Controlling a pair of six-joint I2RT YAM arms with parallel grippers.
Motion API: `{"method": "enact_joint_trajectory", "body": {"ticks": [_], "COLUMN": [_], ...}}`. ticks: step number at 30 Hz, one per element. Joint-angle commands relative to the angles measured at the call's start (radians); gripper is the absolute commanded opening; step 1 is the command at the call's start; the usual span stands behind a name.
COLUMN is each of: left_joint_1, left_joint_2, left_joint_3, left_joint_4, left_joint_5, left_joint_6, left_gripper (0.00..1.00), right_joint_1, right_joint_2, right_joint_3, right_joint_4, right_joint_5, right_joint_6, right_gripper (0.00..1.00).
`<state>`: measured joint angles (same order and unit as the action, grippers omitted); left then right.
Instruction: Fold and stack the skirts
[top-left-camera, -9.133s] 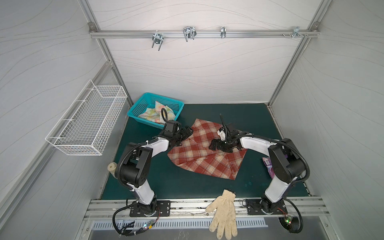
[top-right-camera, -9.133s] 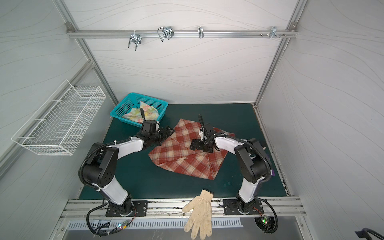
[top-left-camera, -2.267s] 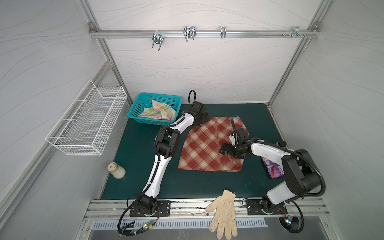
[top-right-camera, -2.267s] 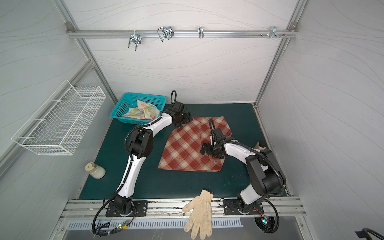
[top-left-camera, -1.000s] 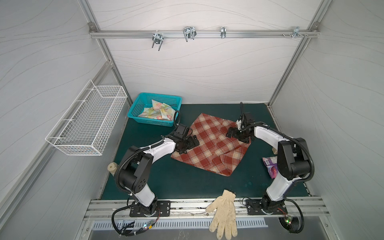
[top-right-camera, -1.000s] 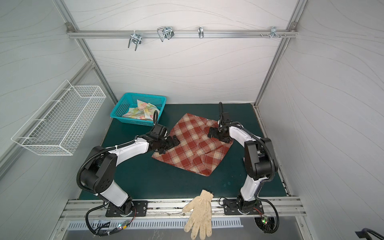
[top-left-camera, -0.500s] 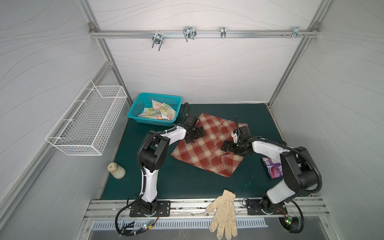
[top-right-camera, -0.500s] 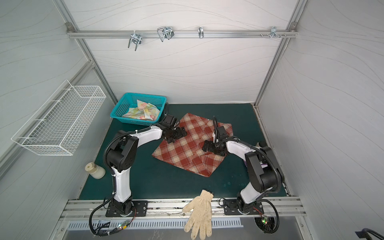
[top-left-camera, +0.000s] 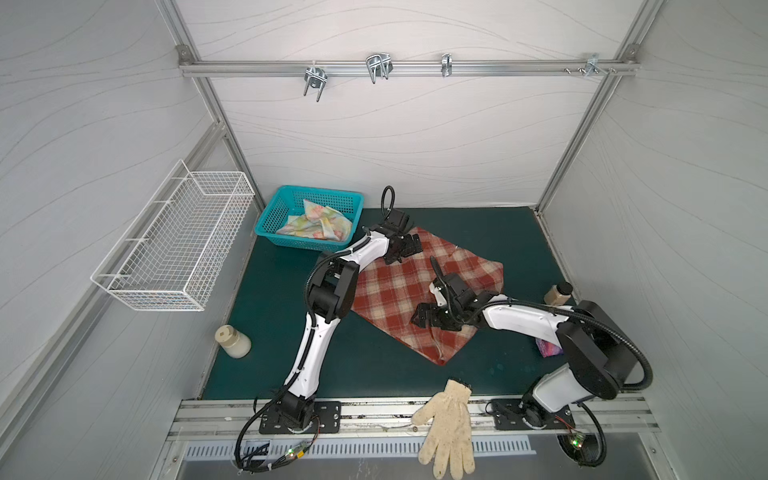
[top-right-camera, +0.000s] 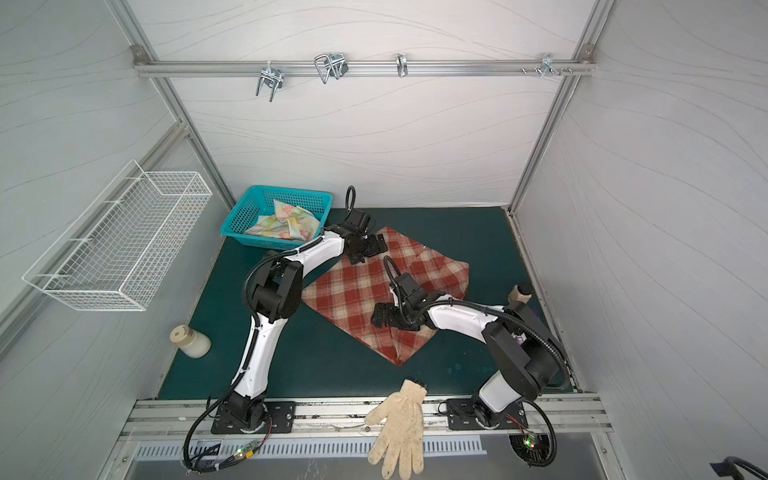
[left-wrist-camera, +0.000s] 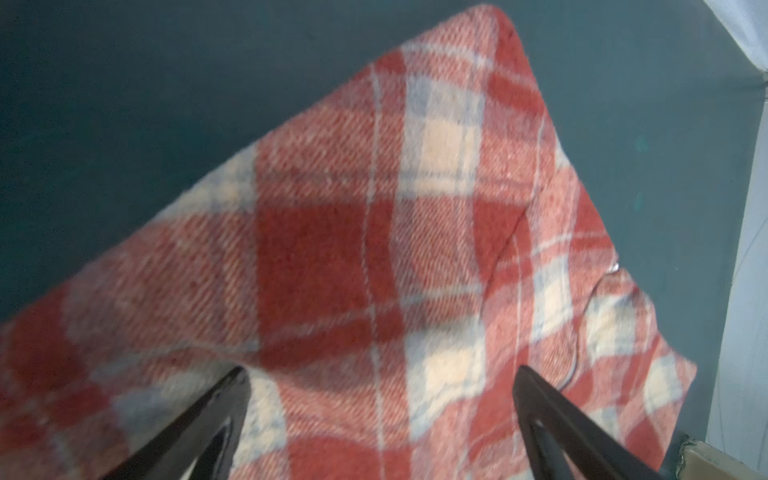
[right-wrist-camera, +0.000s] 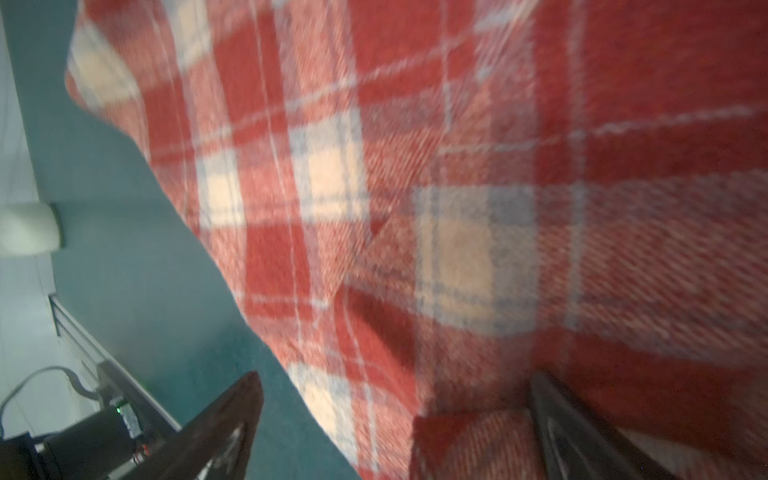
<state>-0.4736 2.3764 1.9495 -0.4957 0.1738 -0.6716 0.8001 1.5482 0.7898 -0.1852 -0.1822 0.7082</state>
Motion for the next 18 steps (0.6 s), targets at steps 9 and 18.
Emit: {"method": "enact_joint_trajectory", "body": {"ticks": [9,18], "left_joint_1": [-0.005,0.019], "left_joint_2": [-0.111,-0.588], "left_joint_3": [0.037,-0.451], "left_joint_4": [-0.107,-0.016], "left_joint_5": [0.025,-0.062], "left_joint_6": [0.089,-0.009], "left_gripper": [0.99,0.99], "right_joint_1": [0.057,-0.272], "right_joint_2": [-0.087,-0.092], "right_joint_3": [0.153,0.309], "right_joint_4": [-0.115,-0.288], "right_joint_5": [0.100,0.100], "right_joint_6": [-0.077,-0.294], "right_gripper": [0.99,0.99]}}
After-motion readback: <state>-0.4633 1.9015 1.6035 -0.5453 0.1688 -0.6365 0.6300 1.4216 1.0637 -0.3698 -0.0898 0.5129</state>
